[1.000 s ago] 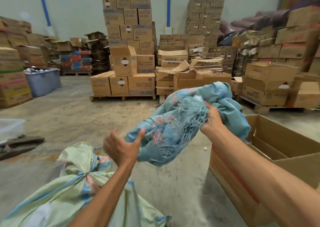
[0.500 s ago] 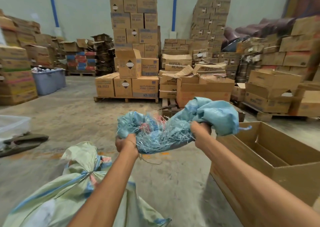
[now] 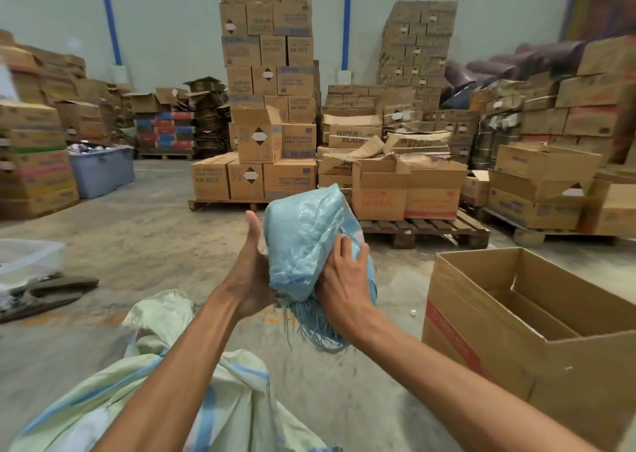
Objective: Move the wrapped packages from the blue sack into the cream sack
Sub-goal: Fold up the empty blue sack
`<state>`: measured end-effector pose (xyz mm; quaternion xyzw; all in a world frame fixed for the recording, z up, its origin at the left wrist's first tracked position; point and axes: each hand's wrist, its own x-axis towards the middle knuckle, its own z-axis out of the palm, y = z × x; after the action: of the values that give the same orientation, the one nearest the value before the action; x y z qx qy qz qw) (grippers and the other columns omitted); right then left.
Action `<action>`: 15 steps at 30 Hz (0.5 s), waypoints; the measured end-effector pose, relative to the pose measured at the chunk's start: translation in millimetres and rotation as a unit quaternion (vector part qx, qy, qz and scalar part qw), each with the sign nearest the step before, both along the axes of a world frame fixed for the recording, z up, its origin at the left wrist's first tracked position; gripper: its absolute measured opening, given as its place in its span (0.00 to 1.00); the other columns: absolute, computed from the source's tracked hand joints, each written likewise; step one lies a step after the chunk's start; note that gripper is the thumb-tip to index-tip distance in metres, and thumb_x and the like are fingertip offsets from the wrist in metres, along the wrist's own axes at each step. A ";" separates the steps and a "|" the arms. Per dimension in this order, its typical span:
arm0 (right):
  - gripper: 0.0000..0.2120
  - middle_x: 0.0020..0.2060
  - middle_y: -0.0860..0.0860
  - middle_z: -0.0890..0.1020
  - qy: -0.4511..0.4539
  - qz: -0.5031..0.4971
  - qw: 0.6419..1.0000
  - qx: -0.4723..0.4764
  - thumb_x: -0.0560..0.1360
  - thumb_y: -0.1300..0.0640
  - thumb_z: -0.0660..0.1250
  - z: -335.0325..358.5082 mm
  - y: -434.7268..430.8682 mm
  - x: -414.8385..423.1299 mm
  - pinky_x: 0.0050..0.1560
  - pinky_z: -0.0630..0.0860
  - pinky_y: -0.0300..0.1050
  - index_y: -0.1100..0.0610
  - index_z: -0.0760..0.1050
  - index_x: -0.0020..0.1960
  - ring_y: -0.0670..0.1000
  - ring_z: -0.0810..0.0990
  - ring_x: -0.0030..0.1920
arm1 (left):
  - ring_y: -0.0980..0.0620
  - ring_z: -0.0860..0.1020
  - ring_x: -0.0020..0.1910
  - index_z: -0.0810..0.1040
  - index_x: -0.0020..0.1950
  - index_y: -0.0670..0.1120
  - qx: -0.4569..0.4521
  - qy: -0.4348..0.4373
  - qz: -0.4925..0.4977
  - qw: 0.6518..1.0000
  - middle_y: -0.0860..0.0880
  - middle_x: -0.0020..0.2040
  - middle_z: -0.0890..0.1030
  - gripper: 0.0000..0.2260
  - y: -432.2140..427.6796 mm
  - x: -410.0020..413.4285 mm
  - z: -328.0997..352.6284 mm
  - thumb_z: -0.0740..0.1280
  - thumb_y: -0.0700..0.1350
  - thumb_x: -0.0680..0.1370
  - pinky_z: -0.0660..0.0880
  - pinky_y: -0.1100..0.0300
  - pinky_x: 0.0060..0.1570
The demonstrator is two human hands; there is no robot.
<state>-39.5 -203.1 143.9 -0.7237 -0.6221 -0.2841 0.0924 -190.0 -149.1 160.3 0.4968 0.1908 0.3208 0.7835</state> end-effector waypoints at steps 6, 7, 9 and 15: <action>0.28 0.73 0.57 0.68 -0.021 0.096 0.995 -0.005 0.78 0.46 0.63 0.8 -1.0 -1.8 0.72 0.52 0.71 0.50 0.66 0.76 0.62 0.62 0.73 | 0.55 0.83 0.32 0.79 0.52 0.45 0.011 0.044 0.178 0.983 0.50 0.37 0.85 0.11 1.7 12.7 -13.5 0.60 0.50 0.83 0.79 0.61 0.34; 0.31 0.71 0.58 0.68 -0.010 0.093 0.995 -0.021 0.74 0.47 0.67 4.1 -2.7 -1.4 0.72 0.54 0.70 0.51 0.65 0.75 0.61 0.64 0.71 | 0.54 0.83 0.32 0.78 0.50 0.46 0.015 0.037 0.196 0.980 0.48 0.38 0.85 0.12 4.7 11.0 -19.3 0.57 0.48 0.84 0.79 0.61 0.33; 0.39 0.68 0.59 0.66 0.013 0.105 0.993 -0.056 0.68 0.46 0.70 9.1 -3.7 3.2 0.72 0.55 0.68 0.52 0.59 0.75 0.60 0.64 0.69 | 0.51 0.85 0.39 0.78 0.54 0.45 0.029 0.038 0.212 0.976 0.42 0.46 0.84 0.10 8.9 8.6 -25.4 0.58 0.45 0.84 0.80 0.58 0.36; 0.46 0.80 0.49 0.56 0.433 0.227 0.870 -0.064 0.68 0.24 0.61 19.5 -9.9 19.1 0.77 0.51 0.64 0.39 0.52 0.80 0.52 0.51 0.79 | 0.51 0.85 0.45 0.76 0.62 0.46 -0.048 0.013 0.250 0.967 0.38 0.60 0.80 0.14 21.8 1.6 -35.4 0.52 0.41 0.85 0.81 0.60 0.39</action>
<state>-20.4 -213.1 163.3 -0.6177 -0.6835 0.1263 0.3680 -188.4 -127.3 125.0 0.3994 0.3340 0.4907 0.6987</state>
